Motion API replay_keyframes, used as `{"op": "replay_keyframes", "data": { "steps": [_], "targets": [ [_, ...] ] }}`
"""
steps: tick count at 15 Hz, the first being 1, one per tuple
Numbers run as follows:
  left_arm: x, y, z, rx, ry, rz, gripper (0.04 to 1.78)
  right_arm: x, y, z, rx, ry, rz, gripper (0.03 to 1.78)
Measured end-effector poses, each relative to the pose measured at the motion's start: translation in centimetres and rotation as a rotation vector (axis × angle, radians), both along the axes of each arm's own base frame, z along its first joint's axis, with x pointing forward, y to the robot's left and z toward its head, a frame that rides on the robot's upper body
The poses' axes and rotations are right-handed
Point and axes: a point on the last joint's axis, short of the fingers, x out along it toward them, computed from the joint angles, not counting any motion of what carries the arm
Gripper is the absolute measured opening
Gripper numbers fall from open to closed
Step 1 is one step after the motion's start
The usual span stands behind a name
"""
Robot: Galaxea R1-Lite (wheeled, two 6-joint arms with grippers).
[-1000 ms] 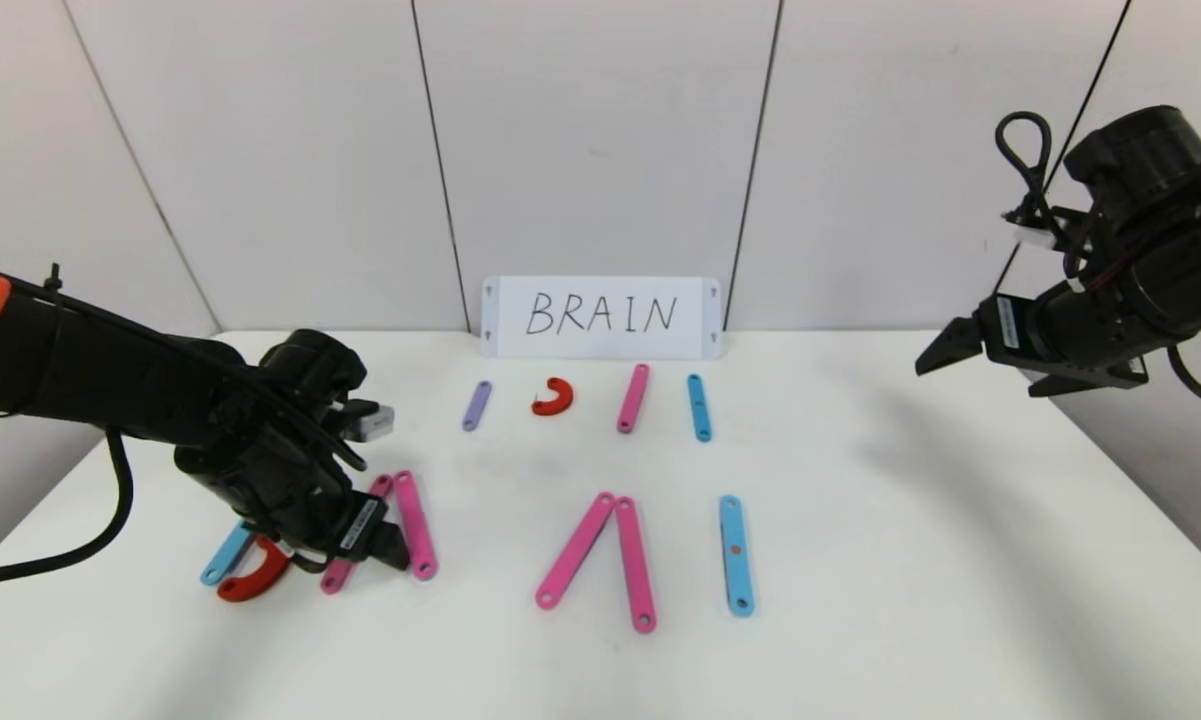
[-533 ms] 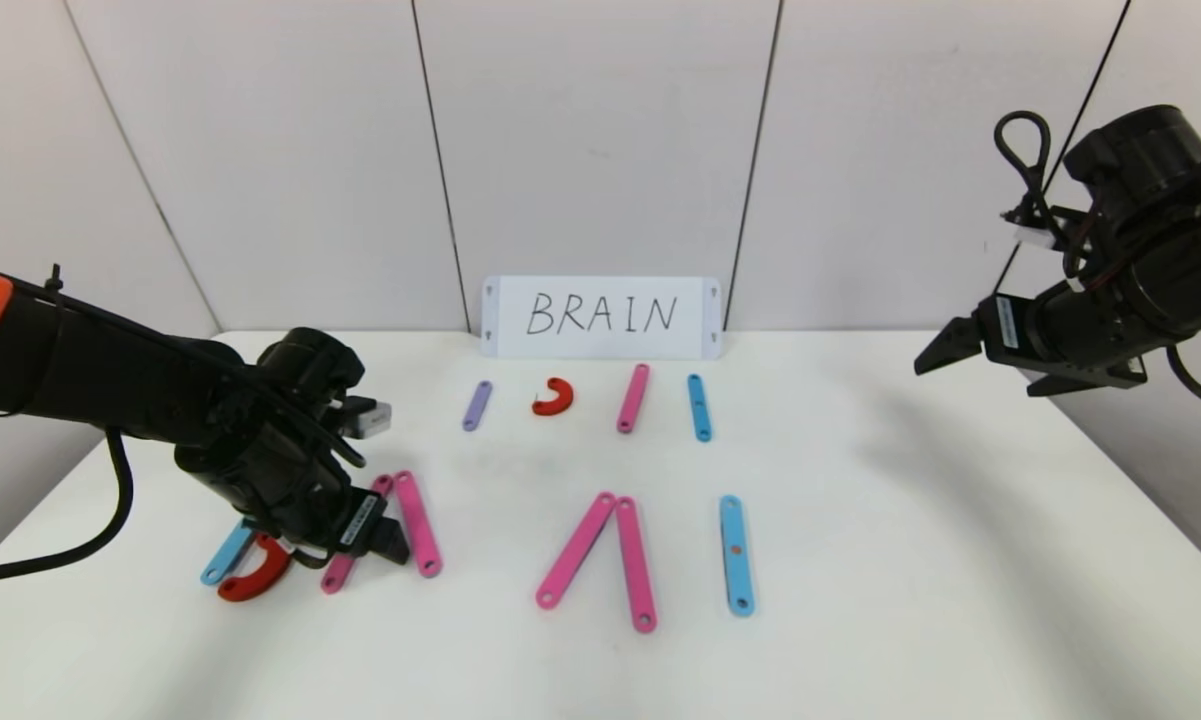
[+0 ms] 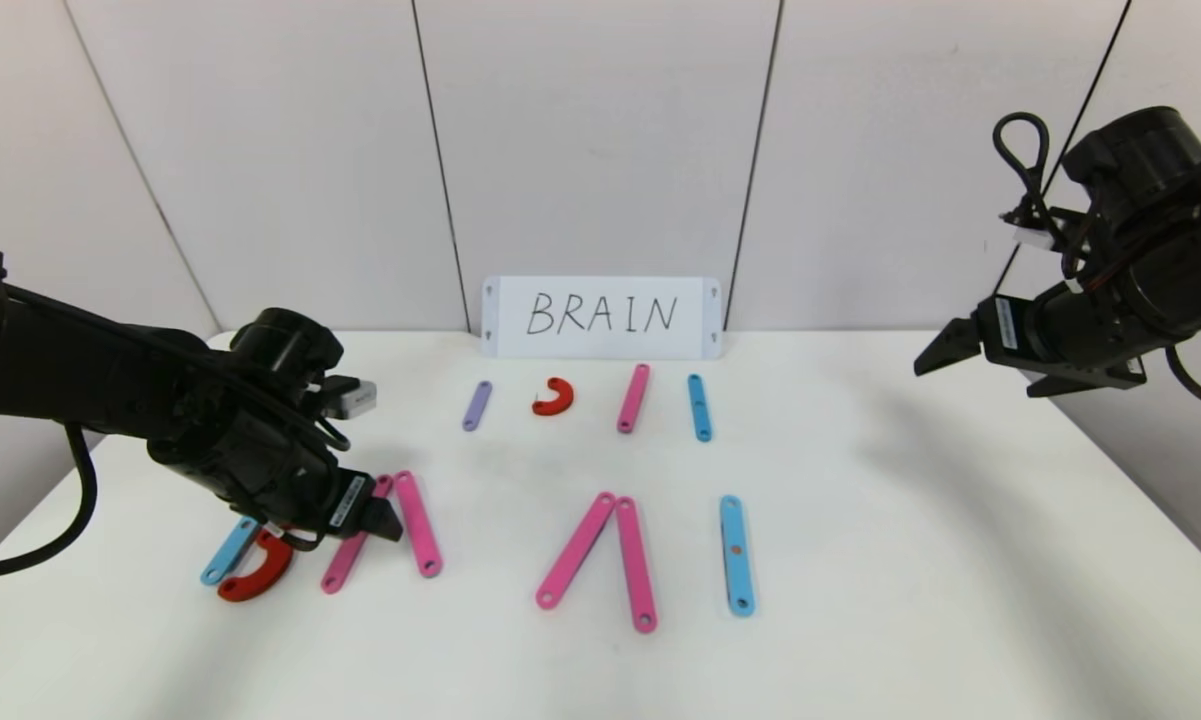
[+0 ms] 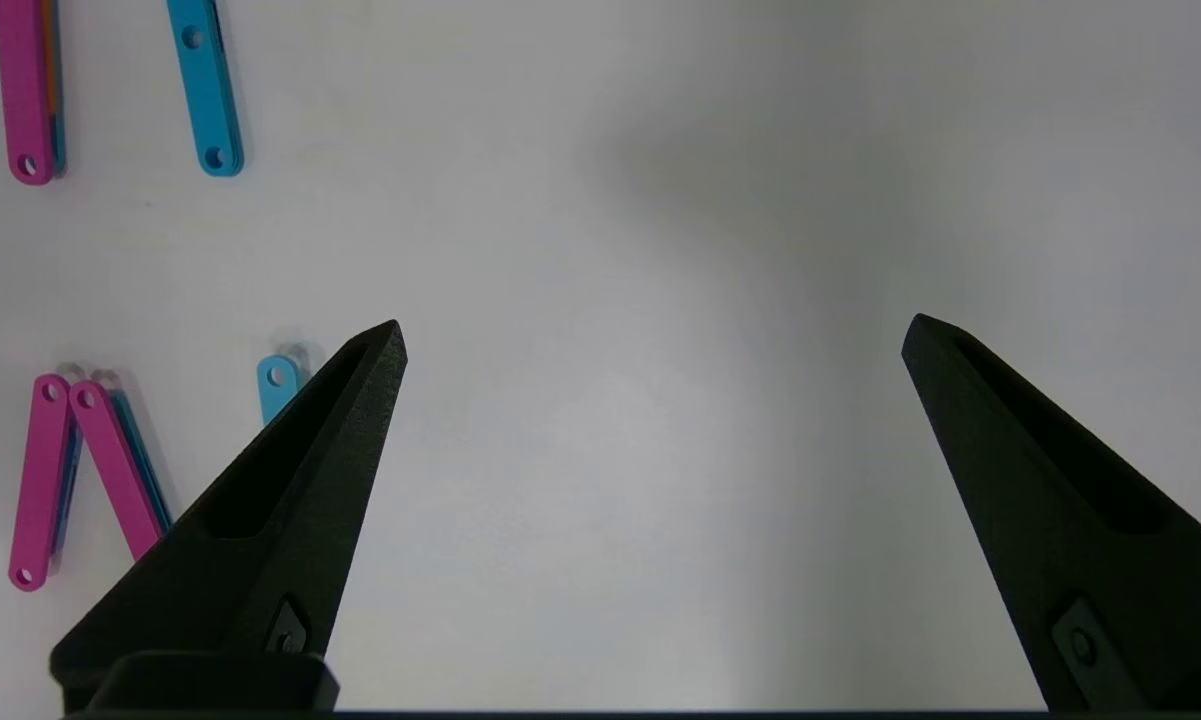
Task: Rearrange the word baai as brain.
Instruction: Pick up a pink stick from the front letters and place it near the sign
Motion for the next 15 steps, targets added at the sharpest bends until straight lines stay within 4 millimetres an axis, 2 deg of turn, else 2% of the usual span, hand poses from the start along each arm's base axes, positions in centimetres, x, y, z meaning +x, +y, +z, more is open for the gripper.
{"op": "replay_keyframes", "data": {
  "steps": [15],
  "targets": [
    [0.5,-0.3,-1.2,0.012,0.031,-0.007,1.73,0.0,0.0,0.0,0.000,0.002,0.000,1.74]
  ]
}}
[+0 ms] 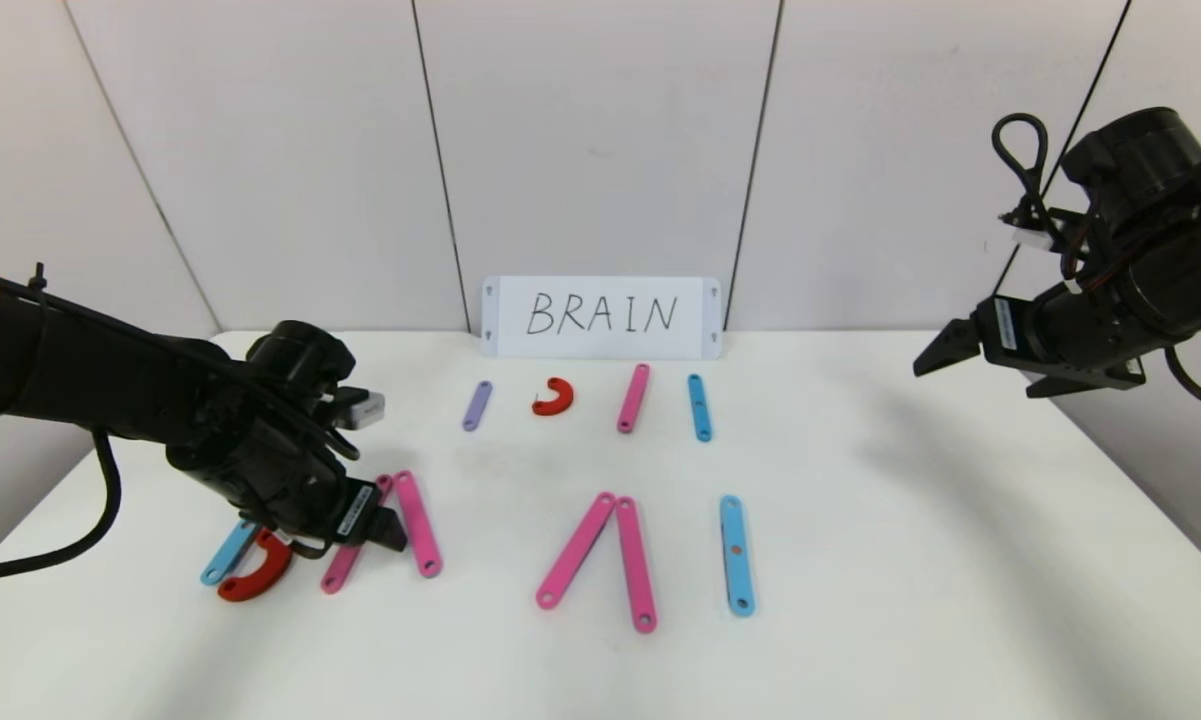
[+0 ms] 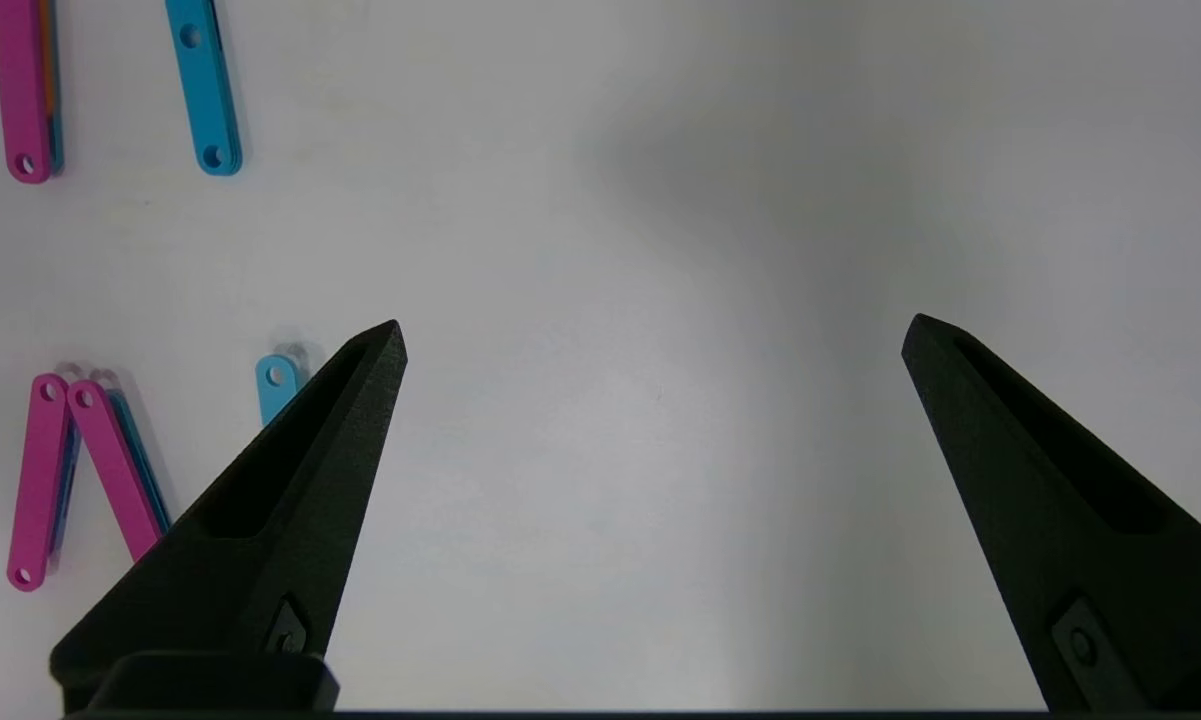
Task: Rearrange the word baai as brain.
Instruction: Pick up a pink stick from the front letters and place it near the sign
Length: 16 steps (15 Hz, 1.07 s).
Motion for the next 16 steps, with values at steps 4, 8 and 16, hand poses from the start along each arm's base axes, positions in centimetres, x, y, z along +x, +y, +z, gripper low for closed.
{"op": "replay_keyframes", "data": {
  "steps": [4,8,16],
  "targets": [
    [0.12,-0.02,-0.25,0.002,0.007,0.000,1.73,0.00,0.01,-0.01,-0.001,0.000,0.001,1.74],
    [0.14,-0.03,-0.34,0.004,0.010,-0.001,1.66,-0.01,0.01,-0.03,-0.002,0.001,0.001,1.74],
    [0.10,-0.06,-0.35,0.005,0.011,-0.003,0.49,-0.02,0.04,-0.05,-0.004,0.002,0.001,1.74]
  ]
}}
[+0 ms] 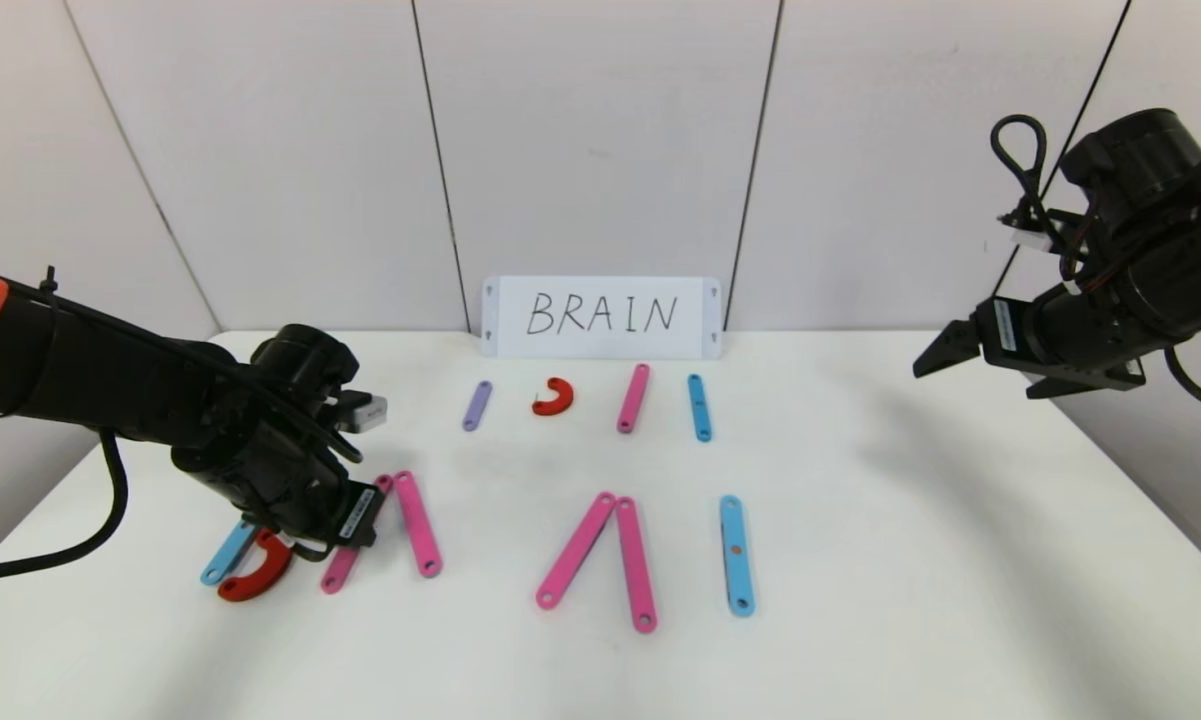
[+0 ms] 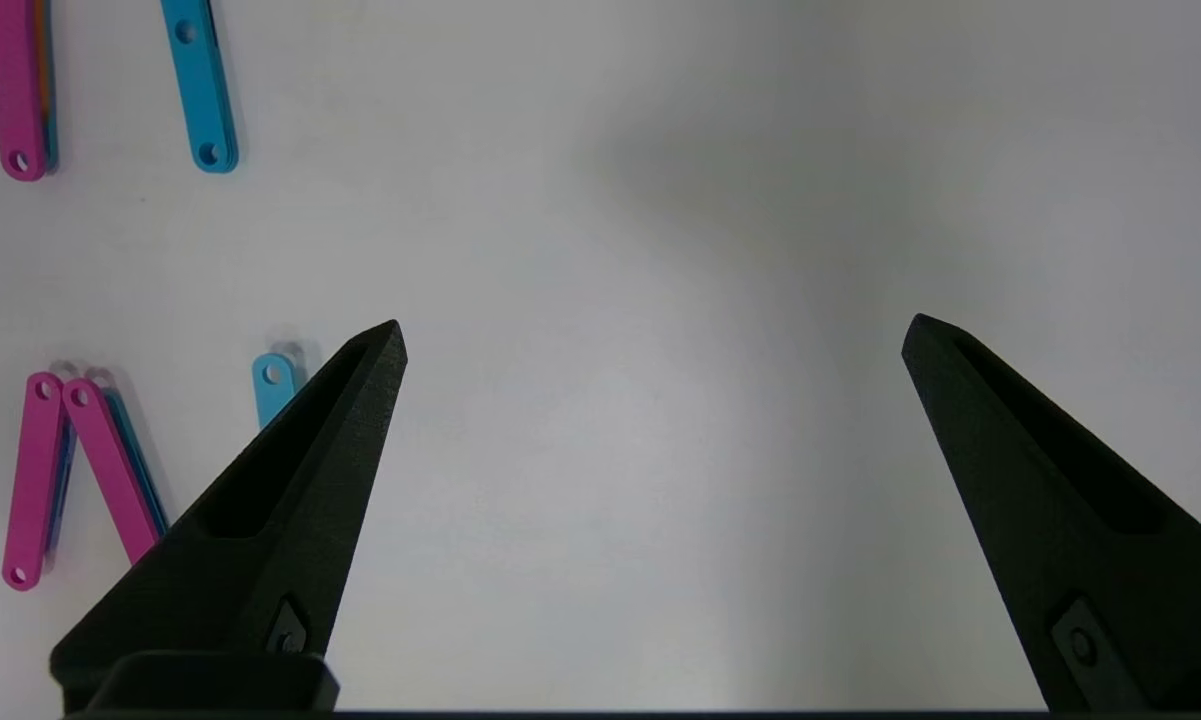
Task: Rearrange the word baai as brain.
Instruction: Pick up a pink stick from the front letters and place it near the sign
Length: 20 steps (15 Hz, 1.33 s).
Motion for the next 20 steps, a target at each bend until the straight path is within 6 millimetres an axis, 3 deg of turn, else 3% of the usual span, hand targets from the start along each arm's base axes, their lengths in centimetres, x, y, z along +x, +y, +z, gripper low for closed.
{"op": "replay_keyframes", "data": {
  "steps": [2,10,15,20],
  "targets": [
    [0.0,0.0,0.0,0.000,0.000,0.000,0.29,0.0,0.0,0.0,0.000,0.000,0.000,1.74],
    [0.5,-0.1,0.5,-0.007,-0.059,0.022,0.27,0.0,0.0,0.1,-0.001,-0.002,-0.001,1.74],
    [2.3,0.1,3.3,-0.037,-0.352,0.132,0.27,0.0,0.1,-0.1,-0.003,0.003,0.001,1.74],
    [5.7,2.4,5.0,-0.006,-0.488,0.247,0.27,0.1,0.3,-0.3,-0.008,0.011,0.014,1.74]
  ]
}}
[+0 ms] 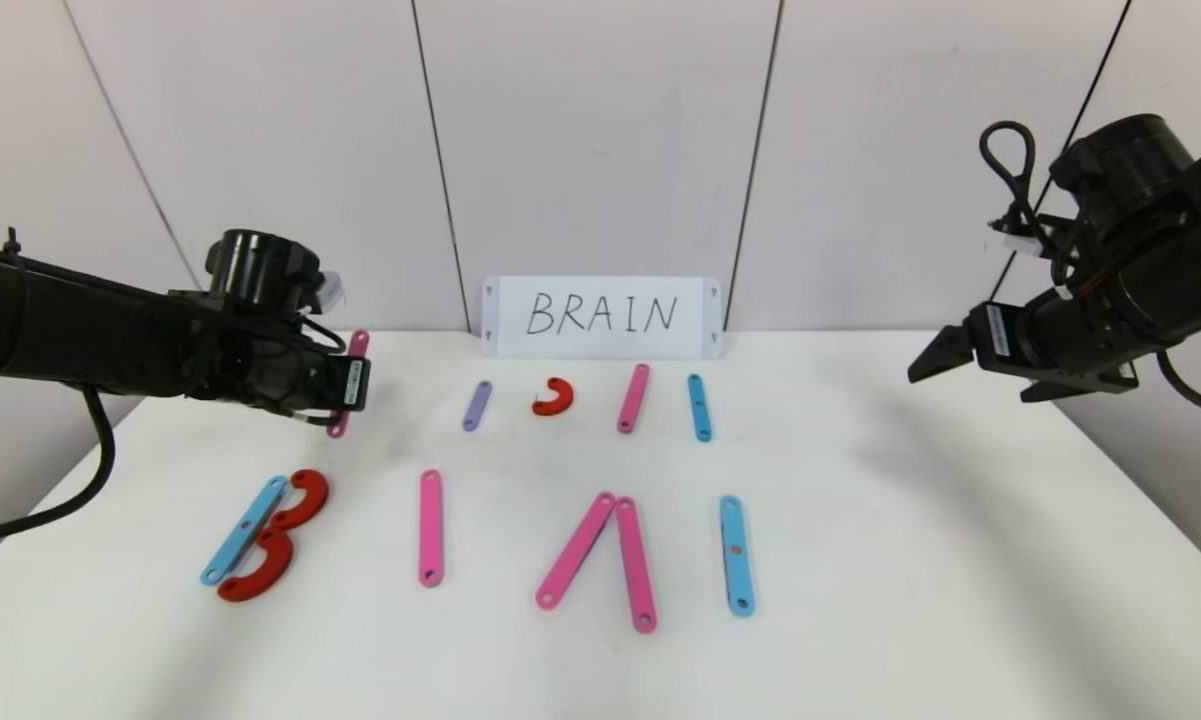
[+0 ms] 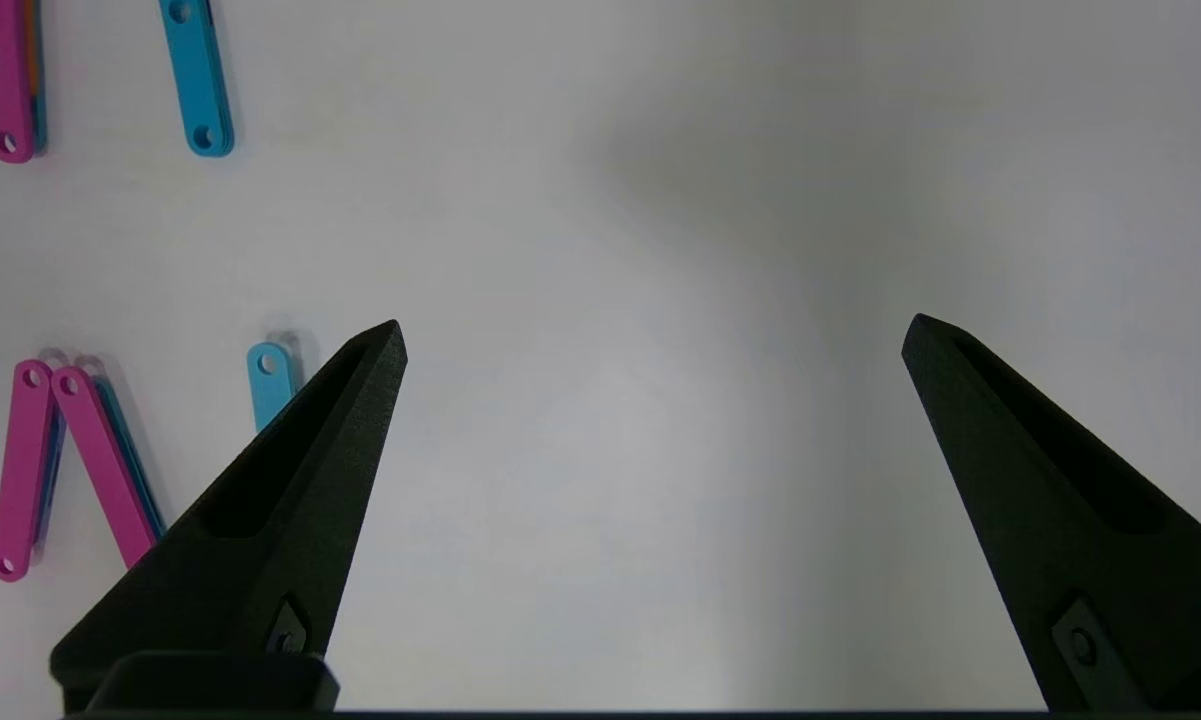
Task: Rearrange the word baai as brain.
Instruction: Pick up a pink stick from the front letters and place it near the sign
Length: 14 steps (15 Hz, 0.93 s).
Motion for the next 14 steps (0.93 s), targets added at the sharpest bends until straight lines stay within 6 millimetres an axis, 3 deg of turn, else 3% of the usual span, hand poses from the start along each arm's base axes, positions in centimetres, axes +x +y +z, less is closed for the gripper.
{"op": "replay_keyframes", "data": {
  "steps": [5,8,14],
  "targets": [
    [4.7,4.6,0.5,-0.003,-0.065,0.127,0.27,0.1,0.0,-0.2,-0.002,0.006,0.001,1.74],
    [6.3,7.3,-0.6,-0.001,-0.010,0.189,0.27,0.2,0.0,-0.4,-0.004,0.012,0.004,1.74],
    [7.6,7.9,-3.1,0.001,0.052,0.199,0.27,0.3,0.0,-0.5,-0.006,0.018,0.003,1.74]
  ]
}}
